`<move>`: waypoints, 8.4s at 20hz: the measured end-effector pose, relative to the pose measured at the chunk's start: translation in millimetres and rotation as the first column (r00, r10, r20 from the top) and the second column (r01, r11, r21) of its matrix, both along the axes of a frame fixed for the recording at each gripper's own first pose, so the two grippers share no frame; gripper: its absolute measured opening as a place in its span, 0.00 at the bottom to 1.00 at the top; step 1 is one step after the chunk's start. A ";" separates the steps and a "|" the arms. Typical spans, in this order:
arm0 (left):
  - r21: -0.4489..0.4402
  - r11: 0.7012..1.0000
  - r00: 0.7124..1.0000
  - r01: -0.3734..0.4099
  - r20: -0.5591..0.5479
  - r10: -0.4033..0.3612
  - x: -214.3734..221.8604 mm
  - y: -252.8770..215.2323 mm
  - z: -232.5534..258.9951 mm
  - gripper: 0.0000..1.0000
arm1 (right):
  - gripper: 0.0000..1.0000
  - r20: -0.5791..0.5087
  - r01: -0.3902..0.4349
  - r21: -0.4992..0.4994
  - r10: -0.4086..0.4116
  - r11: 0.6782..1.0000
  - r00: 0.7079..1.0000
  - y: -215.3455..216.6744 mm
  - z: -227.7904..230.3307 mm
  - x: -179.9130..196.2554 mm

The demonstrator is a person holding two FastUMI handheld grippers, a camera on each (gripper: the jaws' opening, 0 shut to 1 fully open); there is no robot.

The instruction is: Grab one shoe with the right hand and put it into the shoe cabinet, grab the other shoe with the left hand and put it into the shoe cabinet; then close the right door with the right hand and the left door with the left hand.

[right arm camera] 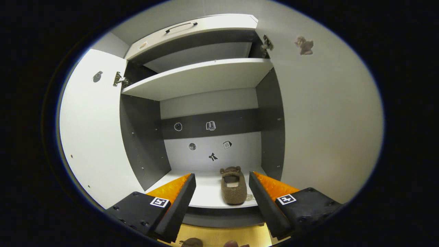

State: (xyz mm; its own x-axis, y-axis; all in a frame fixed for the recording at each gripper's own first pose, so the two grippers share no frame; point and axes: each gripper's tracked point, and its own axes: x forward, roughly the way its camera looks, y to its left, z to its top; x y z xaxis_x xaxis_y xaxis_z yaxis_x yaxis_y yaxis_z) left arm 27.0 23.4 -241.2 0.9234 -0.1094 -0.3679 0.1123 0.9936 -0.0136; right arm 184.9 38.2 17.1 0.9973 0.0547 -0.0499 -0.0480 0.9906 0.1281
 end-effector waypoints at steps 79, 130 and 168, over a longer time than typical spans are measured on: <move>0.154 0.969 0.944 -0.194 -0.239 0.227 425.9 -33.7 129.5 0.11 | 0.98 -0.025 -0.021 -0.058 0.019 0.998 1.000 -71.6 -30.5 -135.2; -0.005 0.998 0.951 -0.059 0.304 0.057 24.2 -93.2 279.5 0.96 | 0.98 -0.001 0.130 -0.034 -0.130 0.991 0.992 -250.6 6.9 -120.4; -0.035 0.966 0.919 -0.257 0.300 0.256 -35.5 101.6 272.7 0.96 | 0.98 -0.011 -0.116 -0.046 0.115 0.992 0.993 -15.8 -7.5 -99.1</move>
State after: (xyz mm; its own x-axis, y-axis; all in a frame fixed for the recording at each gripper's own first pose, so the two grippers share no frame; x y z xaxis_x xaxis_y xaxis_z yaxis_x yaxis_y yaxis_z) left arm -8.5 125.0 31.5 0.9867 0.1472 -0.0695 -0.1484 0.9888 -0.0136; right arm 85.7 22.4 9.6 0.9840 0.1669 -0.0630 -0.1615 0.9834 0.0831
